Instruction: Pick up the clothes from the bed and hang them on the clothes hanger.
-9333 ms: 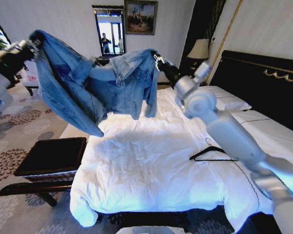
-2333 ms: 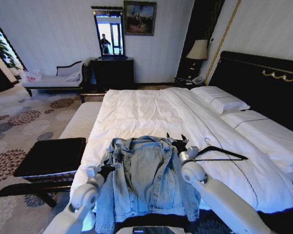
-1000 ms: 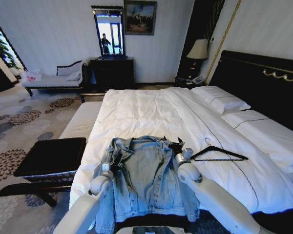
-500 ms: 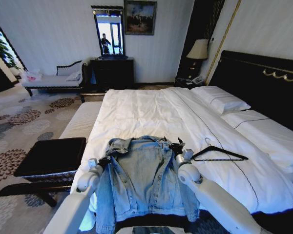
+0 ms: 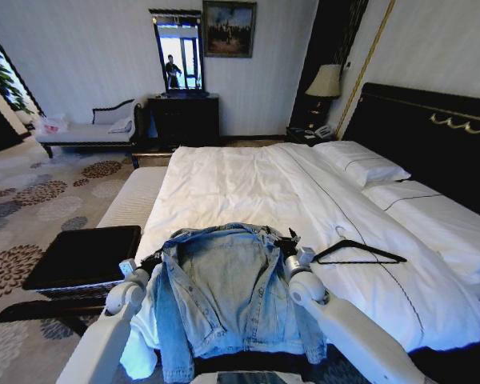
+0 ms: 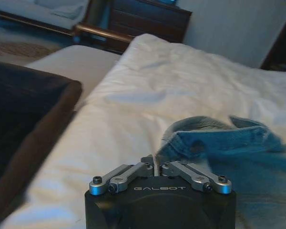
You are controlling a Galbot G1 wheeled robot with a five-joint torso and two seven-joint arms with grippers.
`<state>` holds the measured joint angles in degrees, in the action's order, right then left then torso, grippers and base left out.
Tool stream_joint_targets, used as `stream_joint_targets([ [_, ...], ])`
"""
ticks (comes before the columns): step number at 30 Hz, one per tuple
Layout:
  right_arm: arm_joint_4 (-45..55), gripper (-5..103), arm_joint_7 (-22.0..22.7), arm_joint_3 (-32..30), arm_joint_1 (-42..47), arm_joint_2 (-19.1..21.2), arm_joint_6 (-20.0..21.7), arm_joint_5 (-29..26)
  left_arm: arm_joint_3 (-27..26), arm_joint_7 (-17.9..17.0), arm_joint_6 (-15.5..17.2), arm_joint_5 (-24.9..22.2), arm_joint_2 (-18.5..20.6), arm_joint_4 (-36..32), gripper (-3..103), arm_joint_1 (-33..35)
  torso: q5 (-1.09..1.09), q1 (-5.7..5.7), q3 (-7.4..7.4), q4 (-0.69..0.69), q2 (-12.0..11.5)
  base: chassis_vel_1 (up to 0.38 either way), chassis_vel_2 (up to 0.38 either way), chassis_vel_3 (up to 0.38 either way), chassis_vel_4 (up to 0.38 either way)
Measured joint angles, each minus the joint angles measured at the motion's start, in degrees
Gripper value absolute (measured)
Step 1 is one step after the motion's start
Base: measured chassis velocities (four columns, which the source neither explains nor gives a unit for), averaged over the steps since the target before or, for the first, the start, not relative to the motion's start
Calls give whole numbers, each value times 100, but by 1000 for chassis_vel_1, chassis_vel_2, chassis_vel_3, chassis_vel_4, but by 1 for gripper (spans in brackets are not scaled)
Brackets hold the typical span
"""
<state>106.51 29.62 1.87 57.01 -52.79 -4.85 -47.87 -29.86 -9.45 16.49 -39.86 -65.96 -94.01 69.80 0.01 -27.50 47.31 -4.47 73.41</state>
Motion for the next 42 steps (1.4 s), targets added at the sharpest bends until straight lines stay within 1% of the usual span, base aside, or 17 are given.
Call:
stream_joint_targets([
  [1,25,100,-70,-14,6,4,-81,-50,-9,-121,-1,59,2,-70,6,58,-2,0,0,0,0,0,0,0,0],
  [3,110,100,-258,-68,29,15,-293,-183,-69,-379,-58,198,47,-403,16,334,-2,0,0,0,0,0,0,0,0],
  [5,174,100,-386,-126,52,29,-401,-299,-138,-420,-115,415,88,-690,22,610,-2,0,0,1,0,0,0,0,0],
  [8,244,100,-481,-187,81,47,-498,-379,-225,-402,-219,740,130,-1000,28,907,-1,0,0,2,0,0,0,0,0],
  [9,286,100,-622,-235,122,64,-781,-382,-345,-302,-397,1041,161,-1341,38,1233,-2,0,0,3,0,0,0,0,0],
  [10,301,100,-692,-279,158,69,-925,-295,-431,-243,-496,1124,164,-1538,38,1404,-1,0,0,3,0,0,0,0,0],
  [12,355,100,-751,-379,227,77,-1049,-120,-653,-205,-650,1139,120,-1913,49,1665,-2,1,0,1,1,0,0,0,0],
  [13,463,100,-754,-522,314,69,-1127,-8,-939,-219,-760,998,-12,-2308,54,1829,-1,1,0,1,0,0,0,0,0],
  [15,540,100,-753,-617,372,57,-1139,15,-1106,-248,-807,909,-111,-2520,60,1881,-2,0,0,1,0,0,0,0,0],
  [18,869,100,-802,-1033,668,11,-1137,75,-1599,-326,-896,705,-528,-3287,66,2002,-2,0,0,0,0,0,0,0,0],
  [19,1097,100,-892,-1325,934,-20,-1122,146,-1819,-329,-935,673,-782,-3706,76,2095,-4,0,-1,0,0,0,0,0,0],
  [20,1097,100,-892,-1325,934,-20,-1122,146,-1819,-329,-935,673,-782,-3706,76,2095,-4,0,-1,0,0,0,0,0,0],
  [22,1323,100,-1079,-1701,1317,-62,-1095,287,-2029,-262,-1004,734,-1112,-4073,81,2277,-1,0,-1,1,1,0,0,0,0],
  [25,1620,100,-1419,-2369,2016,-234,-1167,697,-2174,-131,-1171,968,-1491,-4295,97,2538,-2,1,-1,3,1,0,0,0,0],
  [30,1856,100,-1542,-2937,2596,-538,-1221,993,-2185,-132,-1209,966,-1645,-4334,100,2475,0,1,-1,-4,1,0,0,0,0],
  [33,1911,100,-1548,-3060,2788,-706,-1263,1116,-2250,-143,-1210,891,-1741,-4429,100,2518,-1,1,0,0,1,0,0,0,0],
  [42,1890,100,-1505,-3037,2851,-951,-1286,1090,-2423,-121,-1270,826,-1804,-4580,100,2656,-1,1,-1,1,1,-39,-33,49,42],
])
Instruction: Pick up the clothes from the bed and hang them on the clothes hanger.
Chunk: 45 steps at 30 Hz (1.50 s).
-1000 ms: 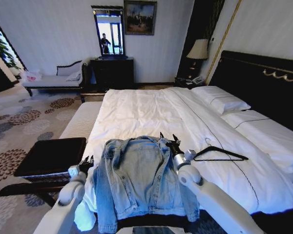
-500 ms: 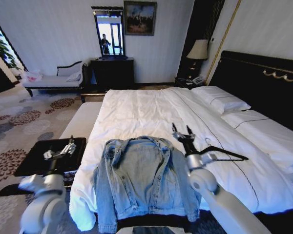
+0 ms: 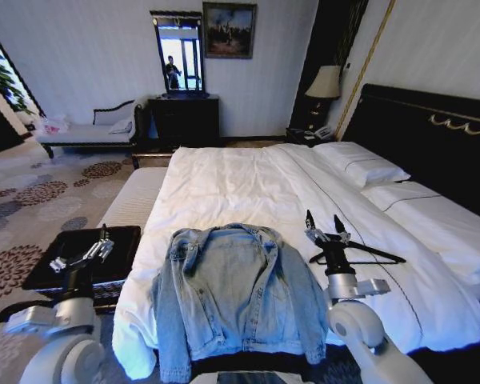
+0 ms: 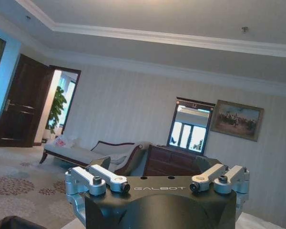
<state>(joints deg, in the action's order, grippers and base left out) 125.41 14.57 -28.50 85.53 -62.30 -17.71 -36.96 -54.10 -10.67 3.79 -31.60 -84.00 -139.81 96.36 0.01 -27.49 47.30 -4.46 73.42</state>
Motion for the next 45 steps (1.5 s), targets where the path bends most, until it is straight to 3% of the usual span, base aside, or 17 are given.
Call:
stream_joint_targets([
  [16,-48,100,101,61,-48,-121,32,-70,-100,-13,-13,-92,60,87,100,-48,1,-1,1,-1,-1,-253,-252,260,249],
  [33,-162,100,131,97,-80,-177,41,-13,-124,-5,-39,-94,129,136,100,-58,-4,-1,1,-2,-1,-255,-442,255,447],
  [39,-193,100,266,112,-106,-166,113,100,-114,-3,-50,-96,145,135,100,-47,-4,4,-1,-1,2,-112,-201,129,206],
  [43,-314,100,591,157,-235,81,496,314,-95,-1,-56,-95,196,147,100,-57,1,-2,1,-2,-1,0,0,0,0],
  [45,-370,100,796,274,-410,343,1095,352,-104,-4,-60,-96,215,147,100,-57,6,-4,1,0,-1,11,64,-1,-49],
])
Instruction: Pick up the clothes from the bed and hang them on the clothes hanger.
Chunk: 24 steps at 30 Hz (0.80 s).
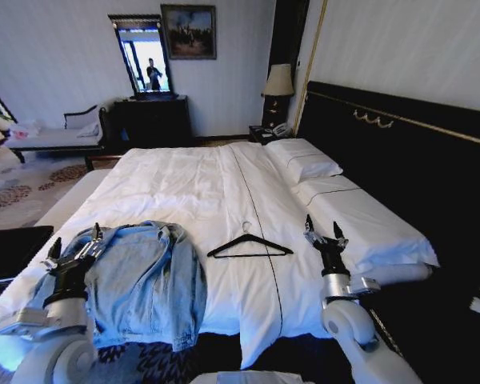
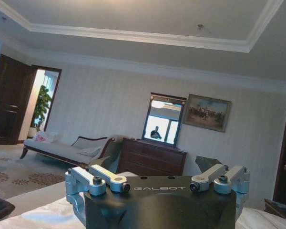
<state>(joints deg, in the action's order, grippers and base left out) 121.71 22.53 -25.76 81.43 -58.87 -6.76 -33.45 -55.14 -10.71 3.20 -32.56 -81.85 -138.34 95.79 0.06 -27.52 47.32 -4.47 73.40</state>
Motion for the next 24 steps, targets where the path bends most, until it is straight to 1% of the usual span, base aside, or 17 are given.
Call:
stream_joint_targets([
  [1,-33,100,133,102,-133,180,401,-6,-12,-1,-5,0,7,-6,100,2,0,0,0,0,0,62,54,-14,-68],
  [2,-33,100,133,102,-133,180,401,-6,-12,-1,-5,0,7,-6,100,2,0,0,0,0,0,62,54,-14,-68],
  [4,-211,100,392,456,-585,637,1184,-98,-50,-2,-13,0,18,-58,100,15,-5,0,0,3,0,51,57,-12,-41],
  [5,-328,100,356,572,-789,845,1379,-176,-59,-2,-13,-6,22,-86,100,20,-6,0,0,3,0,0,0,0,0],
  [6,-328,100,356,572,-789,845,1379,-176,-59,-2,-13,-6,22,-86,100,20,-6,0,0,3,0,0,0,0,0],
  [7,-526,100,169,707,-1067,1135,1577,-304,-78,-2,-13,-31,24,-140,100,30,-7,1,0,0,0,0,0,0,0],
  [9,-846,100,-250,911,-1463,1588,1774,-542,-112,-5,-13,-80,19,-231,100,46,-12,3,0,-1,0,0,0,0,0],
  [10,-1052,100,-559,1059,-1715,1877,1856,-644,-131,-3,-14,-97,14,-279,100,48,-12,2,0,-1,0,0,0,0,0],
  [11,-1052,100,-559,1059,-1715,1877,1856,-644,-131,-3,-14,-97,14,-279,100,48,-12,2,0,-1,0,0,0,0,0],
  [12,-1327,100,-990,1286,-2065,2195,1954,-680,-157,-6,-14,-117,0,-333,100,45,-9,2,0,-3,0,0,0,0,0],
  [13,-1514,100,-1280,1498,-2323,2369,2023,-680,-179,-14,-19,-133,-14,-370,100,42,-7,2,0,-3,0,0,0,0,0],
  [15,-1822,100,-1668,1948,-2822,2592,2226,-748,-204,-27,-35,-159,-46,-426,100,41,-8,2,1,-3,0,0,0,0,0],
  [16,-1822,100,-1668,1948,-2822,2592,2226,-748,-204,-27,-35,-159,-46,-426,100,41,-8,2,1,-3,0,0,0,0,0],
  [18,-2113,100,-1977,2622,-3603,2685,2669,-1045,-208,-42,-61,-176,-107,-481,100,41,-5,2,1,0,0,0,0,0,0],
  [20,-2338,100,-2086,3242,-4260,2618,3012,-1259,-190,-52,-69,-185,-144,-488,100,32,-3,2,0,3,0,0,0,0,0],
  [21,-2338,100,-2086,3242,-4260,2618,3012,-1259,-190,-52,-69,-185,-144,-488,100,32,-3,2,0,3,0,0,0,0,0],
  [24,-2777,100,-2277,3987,-4883,2272,3263,-1331,-146,-56,-71,-179,-165,-489,100,-28,-8,2,0,0,0,0,0,0,0],
])
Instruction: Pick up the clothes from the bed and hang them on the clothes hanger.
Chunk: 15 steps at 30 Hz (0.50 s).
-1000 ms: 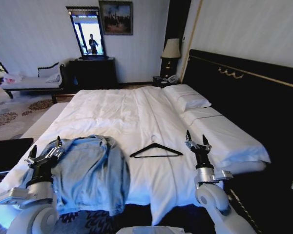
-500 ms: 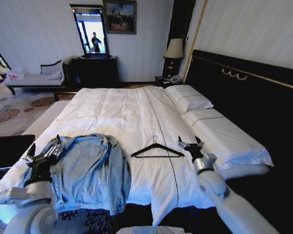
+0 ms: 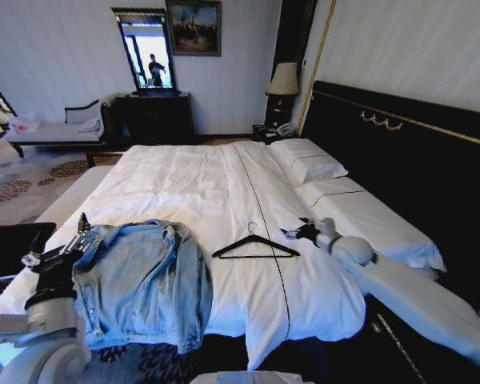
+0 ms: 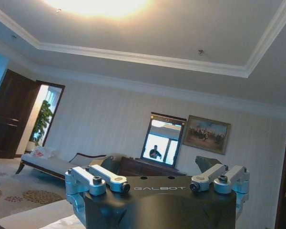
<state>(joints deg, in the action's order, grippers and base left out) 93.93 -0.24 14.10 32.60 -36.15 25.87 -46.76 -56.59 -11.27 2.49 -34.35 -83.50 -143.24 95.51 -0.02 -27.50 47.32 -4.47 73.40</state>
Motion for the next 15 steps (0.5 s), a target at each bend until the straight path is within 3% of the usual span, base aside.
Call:
stream_joint_targets([
  [6,-448,100,-180,396,-285,-390,292,-14,7,-12,-14,12,-6,-8,100,-31,1,-1,1,1,0,0,0,0,0],
  [9,-555,100,-306,422,-299,-537,654,45,-48,7,-115,98,-1,134,100,-56,3,0,0,-2,0,0,0,0,0],
  [15,-899,100,-336,543,-354,-857,837,338,4,12,-156,112,-17,236,100,-95,2,1,-1,0,1,0,0,0,0],
])
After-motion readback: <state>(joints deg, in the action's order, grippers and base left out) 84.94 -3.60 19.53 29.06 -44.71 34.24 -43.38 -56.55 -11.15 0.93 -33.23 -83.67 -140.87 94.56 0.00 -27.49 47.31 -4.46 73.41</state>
